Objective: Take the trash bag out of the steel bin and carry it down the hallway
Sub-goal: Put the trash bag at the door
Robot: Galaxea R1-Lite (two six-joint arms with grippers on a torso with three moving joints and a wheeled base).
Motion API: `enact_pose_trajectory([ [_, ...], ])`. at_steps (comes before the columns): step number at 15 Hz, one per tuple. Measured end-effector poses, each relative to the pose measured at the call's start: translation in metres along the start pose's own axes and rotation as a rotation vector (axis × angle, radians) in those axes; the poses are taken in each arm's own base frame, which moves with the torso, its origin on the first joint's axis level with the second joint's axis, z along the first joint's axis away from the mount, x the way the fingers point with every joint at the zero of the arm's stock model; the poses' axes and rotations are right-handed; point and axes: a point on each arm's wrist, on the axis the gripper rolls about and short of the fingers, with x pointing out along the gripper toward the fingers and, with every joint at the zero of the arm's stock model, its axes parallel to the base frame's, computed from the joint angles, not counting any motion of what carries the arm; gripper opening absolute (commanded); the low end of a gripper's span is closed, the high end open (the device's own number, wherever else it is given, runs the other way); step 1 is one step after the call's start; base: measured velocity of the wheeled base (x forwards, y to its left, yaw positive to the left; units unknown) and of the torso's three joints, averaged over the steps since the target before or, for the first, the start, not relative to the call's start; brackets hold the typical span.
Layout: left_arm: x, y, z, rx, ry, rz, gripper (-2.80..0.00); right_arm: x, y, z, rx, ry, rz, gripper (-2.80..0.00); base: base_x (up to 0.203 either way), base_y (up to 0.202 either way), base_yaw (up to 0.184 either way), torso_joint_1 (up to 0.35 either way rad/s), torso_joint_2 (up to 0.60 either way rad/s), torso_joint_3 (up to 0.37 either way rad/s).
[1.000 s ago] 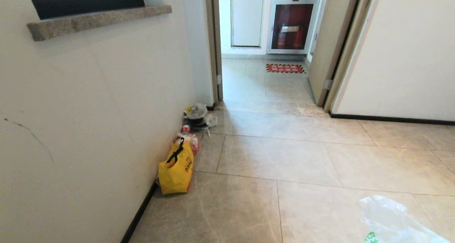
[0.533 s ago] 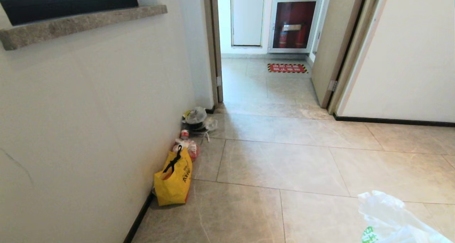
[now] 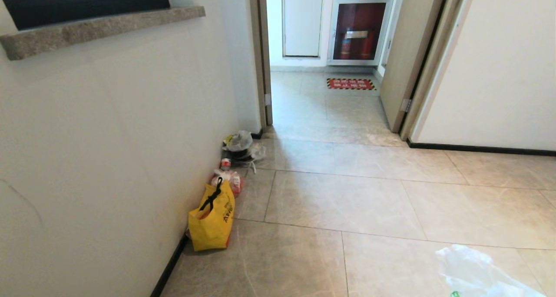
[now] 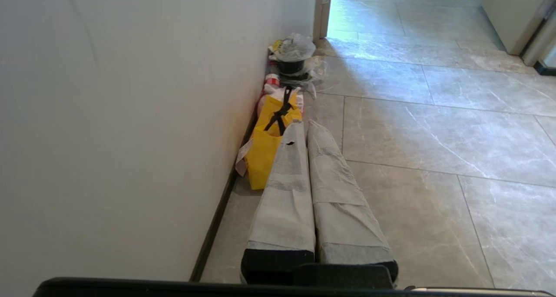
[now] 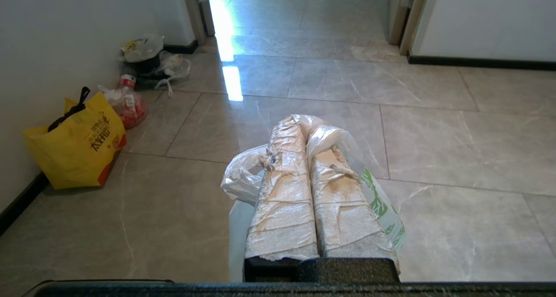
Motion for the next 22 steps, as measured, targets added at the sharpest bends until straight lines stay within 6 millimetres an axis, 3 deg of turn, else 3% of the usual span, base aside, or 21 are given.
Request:
enact_pose_trajectory([
  [13, 0.0, 0.0, 0.0, 0.0, 0.0, 0.0, -2.8, 0.0, 0.0, 0.0001, 0.0, -0.001, 0.0, -2.8, 0.164, 0.0, 0.0, 0.001, 0.0, 0.002],
  [22, 0.0, 0.0, 0.0001, 0.002, -0.001, 0.0, -2.8, 0.0, 0.0, 0.0, 0.001, 0.0, -0.001, -2.8, 0.01, 0.0, 0.0, 0.001, 0.0, 0.0],
])
